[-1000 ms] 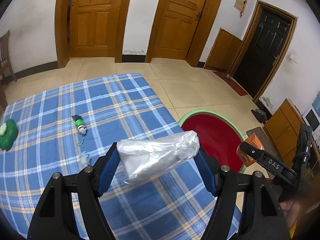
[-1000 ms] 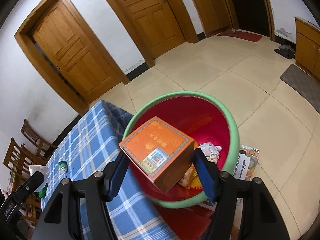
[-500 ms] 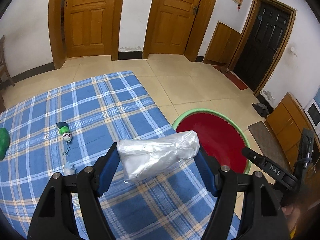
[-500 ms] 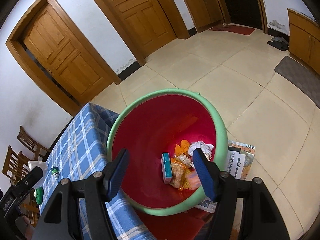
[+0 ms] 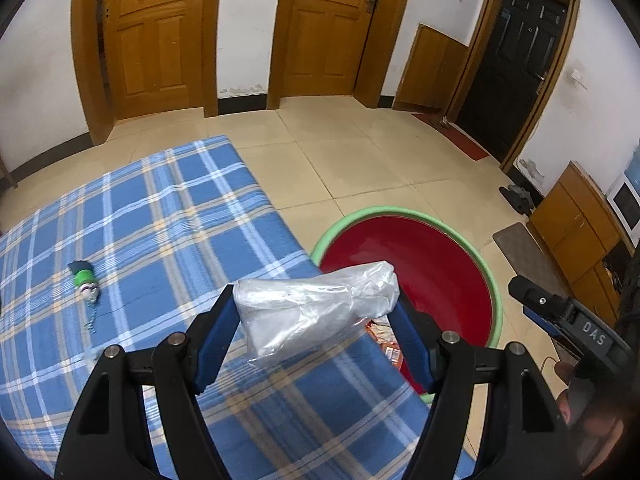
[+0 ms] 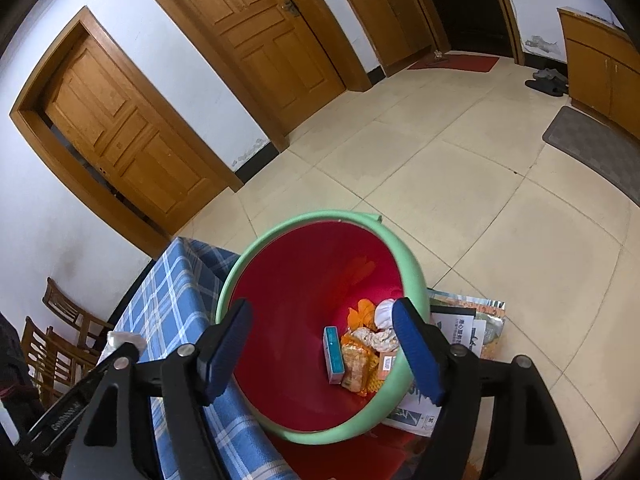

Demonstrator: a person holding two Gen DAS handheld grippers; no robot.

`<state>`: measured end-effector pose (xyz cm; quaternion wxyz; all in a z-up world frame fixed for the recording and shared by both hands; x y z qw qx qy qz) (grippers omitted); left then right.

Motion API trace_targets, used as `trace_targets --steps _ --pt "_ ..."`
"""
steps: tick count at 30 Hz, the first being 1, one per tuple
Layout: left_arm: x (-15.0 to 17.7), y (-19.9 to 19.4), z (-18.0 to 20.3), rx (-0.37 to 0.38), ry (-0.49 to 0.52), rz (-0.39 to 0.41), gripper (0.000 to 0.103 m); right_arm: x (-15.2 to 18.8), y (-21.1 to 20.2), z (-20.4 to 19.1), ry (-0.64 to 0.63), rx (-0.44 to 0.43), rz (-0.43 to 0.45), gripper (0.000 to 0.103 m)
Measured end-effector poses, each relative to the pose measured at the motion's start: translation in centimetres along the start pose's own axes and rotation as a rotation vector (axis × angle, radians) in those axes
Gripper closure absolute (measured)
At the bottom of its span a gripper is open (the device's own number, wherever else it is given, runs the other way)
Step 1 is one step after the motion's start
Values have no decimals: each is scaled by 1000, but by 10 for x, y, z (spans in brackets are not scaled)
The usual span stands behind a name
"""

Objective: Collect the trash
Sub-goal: 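Open the right gripper dropping the orange box while the left gripper drops the plastic bag, then move both open grippers back over the light-blue tube on the table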

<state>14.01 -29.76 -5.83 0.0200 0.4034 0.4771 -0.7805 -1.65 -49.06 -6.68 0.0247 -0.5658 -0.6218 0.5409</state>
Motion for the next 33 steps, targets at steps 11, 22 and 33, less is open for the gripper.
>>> trace_targets --steps 11,22,33 --pt "-7 36 27 3 60 -36 30 -11 -6 13 41 -5 25 26" --pt "-17 46 41 -10 84 -33 24 -15 -4 23 72 -4 25 22" --pt "-7 28 20 -36 26 -31 24 -11 -3 13 47 -19 7 19"
Point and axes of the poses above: each gripper's, at about its wrist camera, not at the fingertips, and y roughly the way its jaws point, z to its right, x to its underside, the point moved 7 cm from there along y, roughly the way its jaws point, and after that the axes turned 4 degrees about x, right-handed, at the moved point
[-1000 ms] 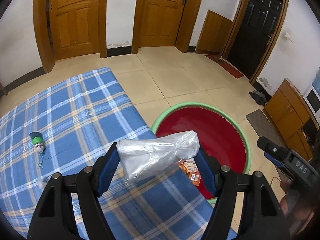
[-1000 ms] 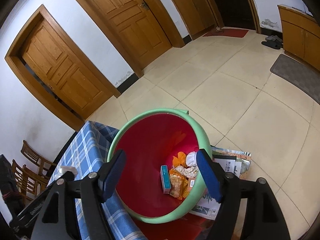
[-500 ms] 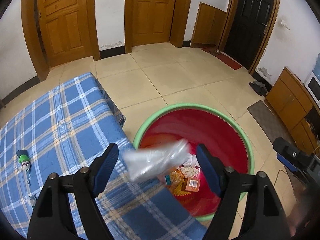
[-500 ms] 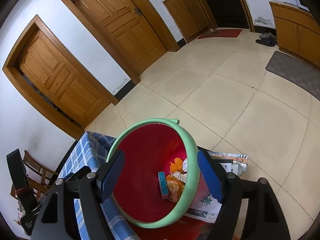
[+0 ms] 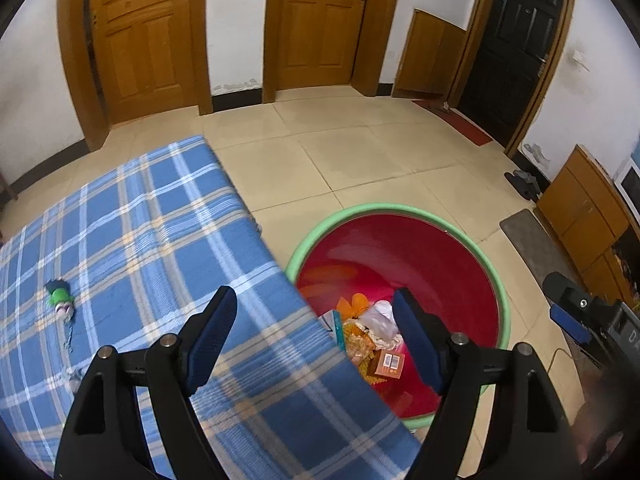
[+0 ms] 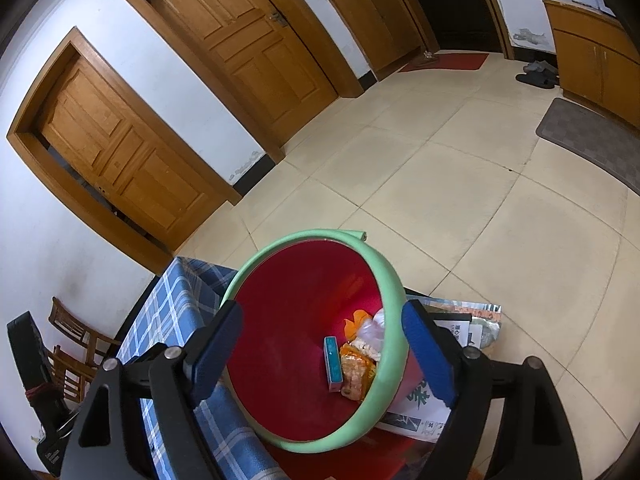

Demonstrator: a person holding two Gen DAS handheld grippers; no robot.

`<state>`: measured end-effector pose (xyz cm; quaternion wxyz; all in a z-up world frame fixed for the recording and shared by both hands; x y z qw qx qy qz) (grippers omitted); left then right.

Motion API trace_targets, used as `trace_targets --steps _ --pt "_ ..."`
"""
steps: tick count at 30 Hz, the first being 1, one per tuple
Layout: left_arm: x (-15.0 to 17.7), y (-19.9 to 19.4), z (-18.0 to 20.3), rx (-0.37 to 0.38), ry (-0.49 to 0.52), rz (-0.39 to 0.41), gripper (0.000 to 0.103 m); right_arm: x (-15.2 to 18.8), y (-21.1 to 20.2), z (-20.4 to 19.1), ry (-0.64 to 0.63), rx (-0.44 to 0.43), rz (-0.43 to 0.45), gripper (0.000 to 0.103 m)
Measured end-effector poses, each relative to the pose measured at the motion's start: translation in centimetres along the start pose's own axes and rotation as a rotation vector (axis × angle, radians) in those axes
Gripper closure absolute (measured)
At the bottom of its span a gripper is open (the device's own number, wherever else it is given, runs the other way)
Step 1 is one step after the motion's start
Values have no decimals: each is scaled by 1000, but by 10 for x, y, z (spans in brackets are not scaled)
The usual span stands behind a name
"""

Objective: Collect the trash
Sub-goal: 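Move both open grippers back over the light-blue tube on the table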

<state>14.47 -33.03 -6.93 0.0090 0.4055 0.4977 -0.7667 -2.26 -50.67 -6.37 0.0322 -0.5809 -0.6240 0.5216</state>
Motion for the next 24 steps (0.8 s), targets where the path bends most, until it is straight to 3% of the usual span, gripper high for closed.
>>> trace_targets --steps 10,24 --pt "18 -32 -43 -60 -72 28 24 13 6 -18 -53 -19 -35 18" --pt "53 -70 -119 -227 -164 48 24 22 5 -34 -92 -39 -47 17"
Point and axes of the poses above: each gripper's, at about its wrist camera, not at the fingertips, and y roughly the way its jaws point, z to its right, x to its underside, the point moved 7 cm from there along y, roughly the way its jaws point, and after that the axes turned 4 degrees about x, right-handed, at the moved point
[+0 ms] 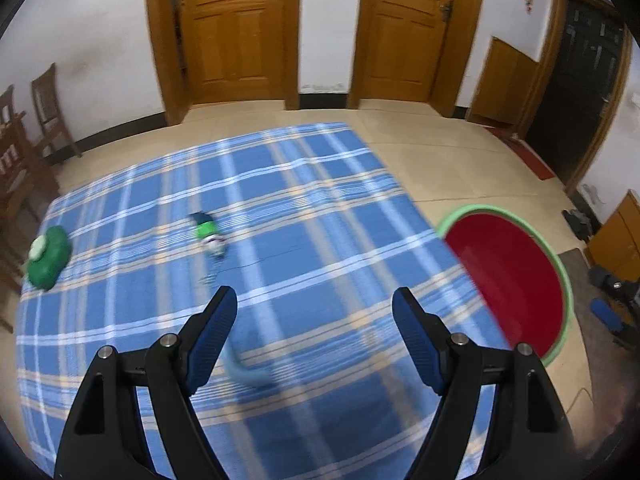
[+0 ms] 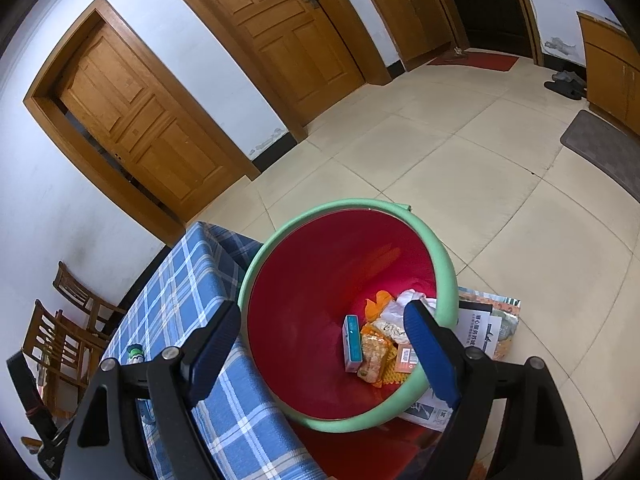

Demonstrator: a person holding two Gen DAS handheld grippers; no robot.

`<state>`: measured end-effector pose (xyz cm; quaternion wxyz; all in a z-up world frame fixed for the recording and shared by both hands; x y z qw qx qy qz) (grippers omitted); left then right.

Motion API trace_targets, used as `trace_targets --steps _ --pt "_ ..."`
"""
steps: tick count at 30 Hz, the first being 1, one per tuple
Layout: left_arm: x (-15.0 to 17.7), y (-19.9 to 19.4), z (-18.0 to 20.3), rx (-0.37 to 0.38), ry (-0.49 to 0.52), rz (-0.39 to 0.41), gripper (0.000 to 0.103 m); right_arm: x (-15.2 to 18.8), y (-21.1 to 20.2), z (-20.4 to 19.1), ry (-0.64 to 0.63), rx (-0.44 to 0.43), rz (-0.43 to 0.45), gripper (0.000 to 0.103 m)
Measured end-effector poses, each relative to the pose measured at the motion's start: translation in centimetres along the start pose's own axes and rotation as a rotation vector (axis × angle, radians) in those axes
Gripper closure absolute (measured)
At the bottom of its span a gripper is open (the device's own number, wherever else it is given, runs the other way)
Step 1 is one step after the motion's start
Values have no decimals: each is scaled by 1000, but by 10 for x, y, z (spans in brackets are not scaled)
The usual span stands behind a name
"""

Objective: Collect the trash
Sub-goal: 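Move both open grippers back over the light-blue tube on the table, then grasp the light-blue plastic tube with the left gripper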

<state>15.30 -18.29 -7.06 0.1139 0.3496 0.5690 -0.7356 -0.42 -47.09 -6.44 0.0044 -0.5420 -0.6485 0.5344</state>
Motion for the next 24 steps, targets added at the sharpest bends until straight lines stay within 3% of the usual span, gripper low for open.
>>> trace_targets --steps 9,14,21,24 --pt "17 7 -42 -74 -44 -48 24 3 0 -5 -14 4 -4 17" --pt "24 14 -58 -87 -76 -82 36 4 4 -7 -20 5 -18 17" --pt "37 27 -66 -69 -108 -135 44 6 5 -9 -30 6 -24 17" --pt "40 30 -65 -45 -111 -145 55 7 6 -10 -33 6 -29 17"
Point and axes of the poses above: each gripper's, at about its wrist camera, not at the fingertips, and y roughly the way its jaws point, z to its right, x to its underside, the point moved 7 cm from there along y, roughly the way its jaws point, and after that the axes turned 4 degrees about x, right-handed, at the moved point
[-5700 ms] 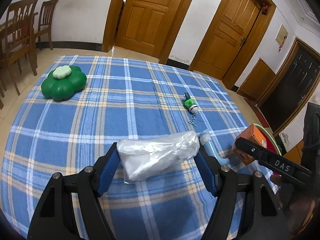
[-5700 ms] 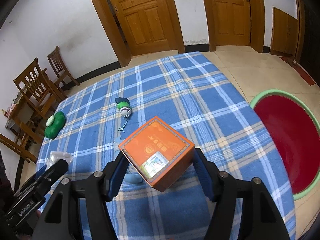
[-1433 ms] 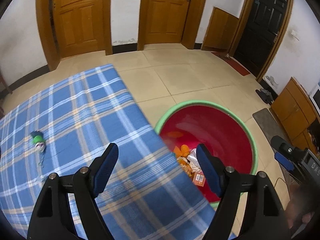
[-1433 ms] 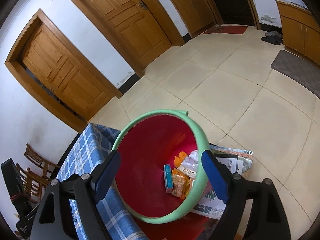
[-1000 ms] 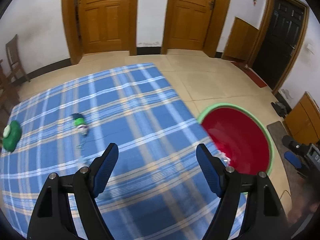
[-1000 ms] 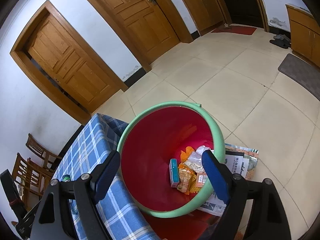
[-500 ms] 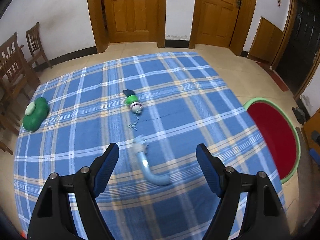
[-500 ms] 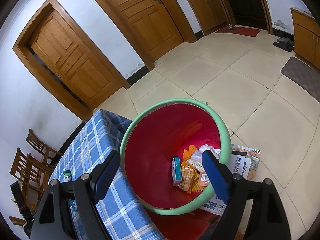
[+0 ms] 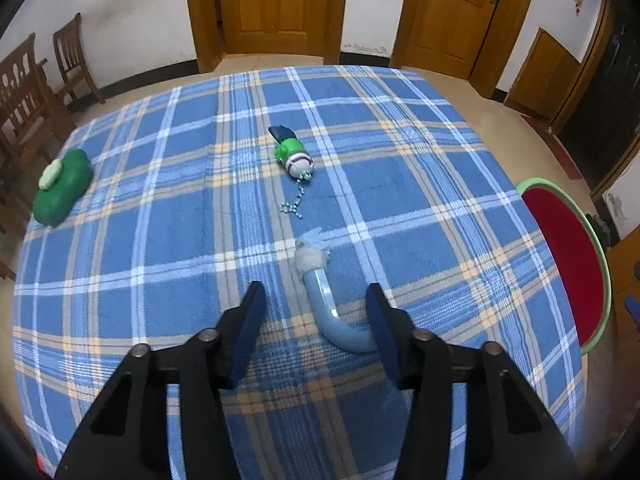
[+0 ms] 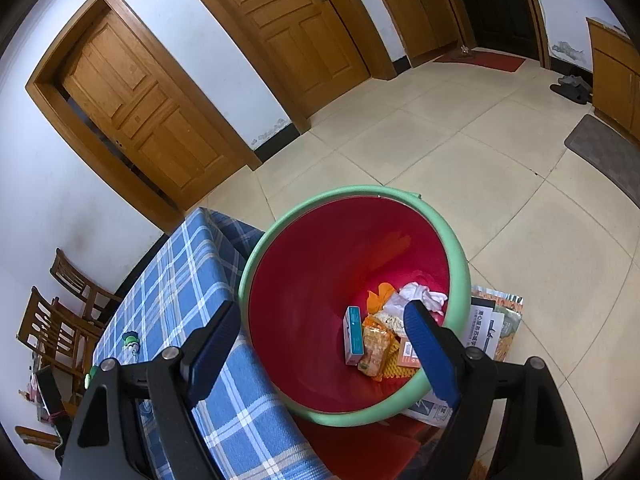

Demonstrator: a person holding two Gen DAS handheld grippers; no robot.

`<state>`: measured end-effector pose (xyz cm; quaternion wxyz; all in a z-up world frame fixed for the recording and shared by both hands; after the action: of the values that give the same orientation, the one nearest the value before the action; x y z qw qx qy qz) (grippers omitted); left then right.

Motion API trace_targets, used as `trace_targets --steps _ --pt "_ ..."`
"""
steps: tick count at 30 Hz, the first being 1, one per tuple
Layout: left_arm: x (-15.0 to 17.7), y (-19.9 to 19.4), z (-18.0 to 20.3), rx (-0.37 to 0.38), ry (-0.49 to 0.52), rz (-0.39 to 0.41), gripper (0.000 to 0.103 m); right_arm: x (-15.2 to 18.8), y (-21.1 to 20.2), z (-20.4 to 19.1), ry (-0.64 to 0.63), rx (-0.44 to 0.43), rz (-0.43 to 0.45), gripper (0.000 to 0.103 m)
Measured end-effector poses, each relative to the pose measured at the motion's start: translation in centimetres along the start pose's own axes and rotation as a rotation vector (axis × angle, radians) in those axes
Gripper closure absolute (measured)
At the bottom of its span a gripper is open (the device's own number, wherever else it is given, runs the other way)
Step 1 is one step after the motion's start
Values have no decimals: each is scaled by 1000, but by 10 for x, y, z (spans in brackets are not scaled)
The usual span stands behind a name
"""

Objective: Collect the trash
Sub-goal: 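Grasp the light-blue plastic tube with the left gripper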

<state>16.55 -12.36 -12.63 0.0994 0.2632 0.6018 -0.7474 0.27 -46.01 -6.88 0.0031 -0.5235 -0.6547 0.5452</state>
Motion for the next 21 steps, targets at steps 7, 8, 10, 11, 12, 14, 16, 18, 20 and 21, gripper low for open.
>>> trace_targets --steps 7,8,10,11,12,14,16,18,20,21 --pt "3 5 -3 22 -11 3 76 6 7 -4 -15 -4 -18 17" --pt "2 5 -3 27 -11 5 81 6 8 -5 -17 -4 -21 17" --pt "3 5 -3 49 -17 9 89 8 10 -6 -21 -3 -26 18" --pt "3 5 -3 57 -21 10 90 8 11 -7 -23 -2 -29 18" --pt "3 4 -5 61 -25 13 90 10 12 -8 -26 -1 -32 18" --pt "3 3 -6 67 -29 19 90 12 13 -11 -35 -1 -38 18" --pt "4 2 -9 77 -37 24 92 15 15 -14 -45 -1 -43 18" --pt "3 1 -12 86 -44 32 94 19 17 -19 -60 -3 -51 18" --pt "1 -3 -18 86 -54 44 94 21 18 -24 -74 -5 -55 18" --pt "0 -5 -20 87 -59 50 94 22 18 -26 -82 -3 -57 18"
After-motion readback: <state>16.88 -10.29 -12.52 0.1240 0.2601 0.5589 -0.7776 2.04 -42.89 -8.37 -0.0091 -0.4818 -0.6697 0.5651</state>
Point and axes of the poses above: each gripper's, at about its wrist camera, not at the fingertips, and y roughly the way its jaws point, z to its right, x to its underside, the point moved 7 cm from there along y, roughly the way its jaws point, and after that the axes turned 4 degrees about x, right-handed, at the moved point
